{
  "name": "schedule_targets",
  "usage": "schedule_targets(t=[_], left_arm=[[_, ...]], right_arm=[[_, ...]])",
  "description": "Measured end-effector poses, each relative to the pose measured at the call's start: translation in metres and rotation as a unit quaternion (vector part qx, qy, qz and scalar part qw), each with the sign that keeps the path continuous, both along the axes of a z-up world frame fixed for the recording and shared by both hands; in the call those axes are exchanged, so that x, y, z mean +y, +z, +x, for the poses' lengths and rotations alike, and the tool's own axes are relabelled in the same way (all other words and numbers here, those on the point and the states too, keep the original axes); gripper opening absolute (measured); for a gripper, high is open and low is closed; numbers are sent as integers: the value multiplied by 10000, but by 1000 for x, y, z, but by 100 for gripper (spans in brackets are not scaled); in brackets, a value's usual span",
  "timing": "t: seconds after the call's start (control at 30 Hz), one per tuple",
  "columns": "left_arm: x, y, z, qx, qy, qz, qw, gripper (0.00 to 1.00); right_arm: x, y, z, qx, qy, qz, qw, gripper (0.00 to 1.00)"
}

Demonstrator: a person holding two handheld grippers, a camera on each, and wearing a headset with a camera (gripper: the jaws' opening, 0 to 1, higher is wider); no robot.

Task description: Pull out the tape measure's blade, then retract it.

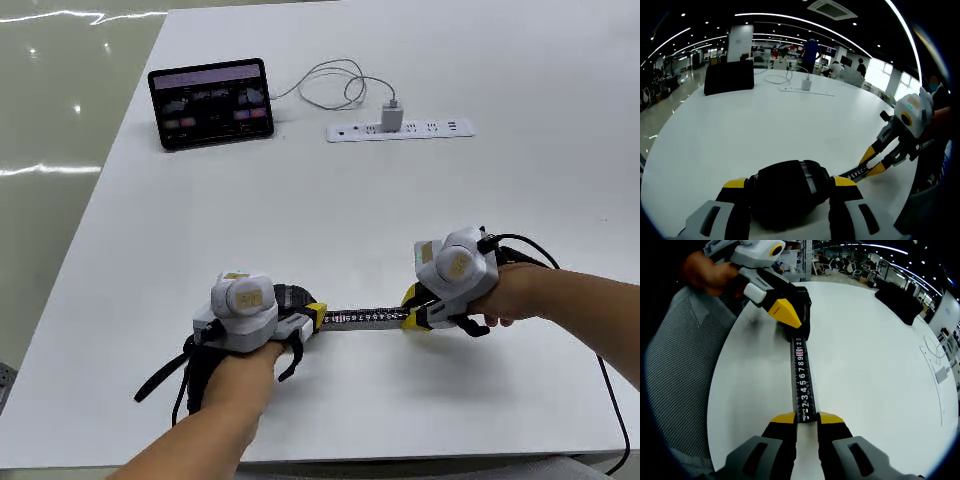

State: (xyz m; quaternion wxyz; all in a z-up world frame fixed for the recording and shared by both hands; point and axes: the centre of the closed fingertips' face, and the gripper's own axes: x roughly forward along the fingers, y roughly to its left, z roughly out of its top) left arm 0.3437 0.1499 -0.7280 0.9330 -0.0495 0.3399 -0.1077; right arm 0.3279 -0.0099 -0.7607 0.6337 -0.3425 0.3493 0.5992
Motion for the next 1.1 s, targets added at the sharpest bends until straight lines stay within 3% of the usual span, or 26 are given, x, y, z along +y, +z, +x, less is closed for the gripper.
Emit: schedule_targets(t=[1.1], left_arm=[[0, 1, 1, 6, -9, 10, 10000, 59]], right_arm=[[32, -1, -2, -32, -44, 91, 9999, 11]])
